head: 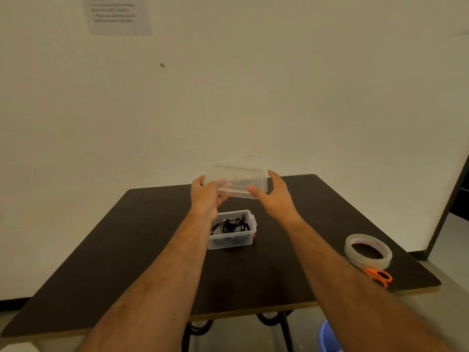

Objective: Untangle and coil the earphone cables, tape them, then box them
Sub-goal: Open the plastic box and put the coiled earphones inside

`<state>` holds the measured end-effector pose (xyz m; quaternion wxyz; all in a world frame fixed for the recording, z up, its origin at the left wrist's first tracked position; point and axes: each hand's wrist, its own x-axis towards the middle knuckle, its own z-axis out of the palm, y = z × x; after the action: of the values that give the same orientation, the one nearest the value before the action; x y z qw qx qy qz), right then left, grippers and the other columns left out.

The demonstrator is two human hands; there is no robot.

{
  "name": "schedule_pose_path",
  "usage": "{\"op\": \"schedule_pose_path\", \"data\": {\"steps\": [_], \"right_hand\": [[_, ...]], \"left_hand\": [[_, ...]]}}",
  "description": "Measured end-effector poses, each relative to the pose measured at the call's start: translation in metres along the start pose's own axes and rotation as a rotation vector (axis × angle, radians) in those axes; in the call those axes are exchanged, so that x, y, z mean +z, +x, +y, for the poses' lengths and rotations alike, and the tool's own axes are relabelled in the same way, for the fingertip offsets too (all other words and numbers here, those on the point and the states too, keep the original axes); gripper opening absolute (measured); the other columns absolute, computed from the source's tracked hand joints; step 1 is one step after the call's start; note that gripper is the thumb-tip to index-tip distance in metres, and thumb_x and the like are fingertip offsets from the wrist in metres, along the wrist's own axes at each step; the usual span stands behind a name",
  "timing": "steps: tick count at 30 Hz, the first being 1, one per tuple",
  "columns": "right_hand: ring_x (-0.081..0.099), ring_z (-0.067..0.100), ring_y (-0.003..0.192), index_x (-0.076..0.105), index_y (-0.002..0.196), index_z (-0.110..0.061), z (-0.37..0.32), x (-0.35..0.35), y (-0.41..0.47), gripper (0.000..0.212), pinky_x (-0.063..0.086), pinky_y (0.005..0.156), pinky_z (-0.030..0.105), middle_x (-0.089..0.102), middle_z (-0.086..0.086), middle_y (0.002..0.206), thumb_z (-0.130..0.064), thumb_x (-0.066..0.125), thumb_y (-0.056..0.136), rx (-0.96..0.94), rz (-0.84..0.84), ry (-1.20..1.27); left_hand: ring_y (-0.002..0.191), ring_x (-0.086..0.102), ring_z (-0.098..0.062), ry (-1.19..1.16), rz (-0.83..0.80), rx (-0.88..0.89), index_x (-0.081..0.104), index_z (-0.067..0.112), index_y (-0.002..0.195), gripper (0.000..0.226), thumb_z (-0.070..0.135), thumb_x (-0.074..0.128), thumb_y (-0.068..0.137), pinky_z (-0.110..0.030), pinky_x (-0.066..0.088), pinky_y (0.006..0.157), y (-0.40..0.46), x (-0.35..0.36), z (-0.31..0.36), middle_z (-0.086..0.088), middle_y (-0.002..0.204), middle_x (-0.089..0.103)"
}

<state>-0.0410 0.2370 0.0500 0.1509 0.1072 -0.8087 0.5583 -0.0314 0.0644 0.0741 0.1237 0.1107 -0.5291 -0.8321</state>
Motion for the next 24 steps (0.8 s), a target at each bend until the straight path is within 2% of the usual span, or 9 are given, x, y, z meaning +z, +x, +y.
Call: {"op": "schedule_pose_path", "data": {"steps": [3, 5, 8, 10, 12, 14, 16, 20, 24], "right_hand": [[0.054, 0.020, 0.123, 0.041, 0.146, -0.015, -0.006, 0.010, -0.003, 0.058, 0.048, 0.104, 0.045, 0.053, 0.006, 0.140, -0.030, 0.064, 0.094, 0.078, -0.103, 0.109], [0.055, 0.021, 0.124, 0.043, 0.145, -0.015, -0.003, 0.018, -0.002, 0.055, 0.049, 0.103, 0.047, 0.055, 0.006, 0.139, -0.029, 0.061, 0.096, 0.095, -0.112, 0.088], [0.054, 0.023, 0.125, 0.045, 0.144, -0.015, -0.003, 0.027, -0.001, 0.051, 0.049, 0.103, 0.046, 0.054, 0.005, 0.140, -0.031, 0.057, 0.097, 0.111, -0.132, 0.044], [0.055, 0.017, 0.117, 0.050, 0.137, -0.010, -0.012, 0.028, -0.007, 0.040, 0.049, 0.101, 0.035, 0.057, 0.002, 0.133, -0.024, 0.053, 0.100, 0.100, -0.154, -0.024], [0.051, 0.015, 0.112, 0.050, 0.136, -0.006, -0.009, 0.032, -0.005, 0.037, 0.044, 0.095, 0.029, 0.053, -0.003, 0.122, -0.019, 0.049, 0.102, 0.107, -0.177, -0.136], [0.051, 0.016, 0.106, 0.052, 0.132, -0.005, -0.004, 0.036, -0.003, 0.033, 0.041, 0.085, 0.025, 0.057, 0.004, 0.124, -0.018, 0.048, 0.102, 0.106, -0.186, -0.252], [0.053, 0.015, 0.099, 0.056, 0.125, -0.005, 0.004, 0.039, 0.000, 0.028, 0.042, 0.080, 0.025, 0.061, 0.012, 0.125, -0.018, 0.048, 0.102, 0.132, -0.213, -0.311], [0.053, 0.014, 0.101, 0.055, 0.127, -0.008, 0.017, 0.041, 0.003, 0.027, 0.047, 0.083, 0.026, 0.060, 0.011, 0.127, -0.016, 0.046, 0.103, 0.173, -0.250, -0.343], [0.057, 0.017, 0.108, 0.054, 0.130, -0.012, 0.029, 0.047, 0.003, 0.029, 0.050, 0.092, 0.031, 0.060, 0.008, 0.128, -0.014, 0.047, 0.102, 0.234, -0.291, -0.339]], "left_hand": [[0.100, 0.070, -0.026, 0.036, -0.047, 0.030, 0.041, 0.014, 0.142, 0.066, -0.004, 0.069, 0.085, -0.029, 0.060, 0.065, -0.002, -0.018, 0.000, -0.012, 0.128, 0.059], [0.097, 0.071, -0.025, 0.103, -0.026, 0.070, 0.049, 0.011, 0.132, 0.048, -0.001, 0.066, 0.089, -0.028, 0.060, 0.064, -0.002, -0.030, -0.003, -0.010, 0.121, 0.063], [0.089, 0.067, -0.019, 0.514, 0.092, 0.155, 0.061, 0.011, 0.109, 0.015, 0.019, 0.059, 0.097, -0.031, 0.060, 0.069, -0.001, -0.051, -0.015, -0.006, 0.103, 0.065], [0.078, 0.062, -0.014, 0.762, 0.128, 0.184, 0.066, 0.009, 0.098, 0.022, 0.030, 0.058, 0.097, -0.034, 0.058, 0.070, 0.003, -0.065, -0.026, -0.004, 0.090, 0.065], [0.068, 0.054, -0.011, 0.926, 0.132, 0.168, 0.066, 0.010, 0.093, 0.026, 0.034, 0.056, 0.097, -0.029, 0.047, 0.061, 0.003, -0.072, -0.034, -0.001, 0.079, 0.060], [0.065, 0.051, -0.009, 1.071, 0.137, 0.141, 0.065, 0.013, 0.090, 0.026, 0.035, 0.054, 0.098, -0.025, 0.040, 0.057, 0.005, -0.077, -0.038, 0.001, 0.076, 0.057], [0.066, 0.053, -0.009, 1.180, 0.137, 0.133, 0.064, 0.015, 0.088, 0.026, 0.036, 0.053, 0.099, -0.024, 0.041, 0.057, 0.006, -0.080, -0.039, 0.001, 0.077, 0.059], [0.070, 0.056, -0.010, 1.289, 0.135, 0.123, 0.063, 0.017, 0.087, 0.026, 0.037, 0.051, 0.100, -0.026, 0.045, 0.062, 0.009, -0.078, -0.046, 0.002, 0.077, 0.059], [0.076, 0.061, -0.013, 1.373, 0.131, 0.113, 0.066, 0.015, 0.097, 0.030, 0.038, 0.048, 0.101, -0.027, 0.049, 0.063, 0.011, -0.078, -0.054, -0.001, 0.084, 0.063]]}}
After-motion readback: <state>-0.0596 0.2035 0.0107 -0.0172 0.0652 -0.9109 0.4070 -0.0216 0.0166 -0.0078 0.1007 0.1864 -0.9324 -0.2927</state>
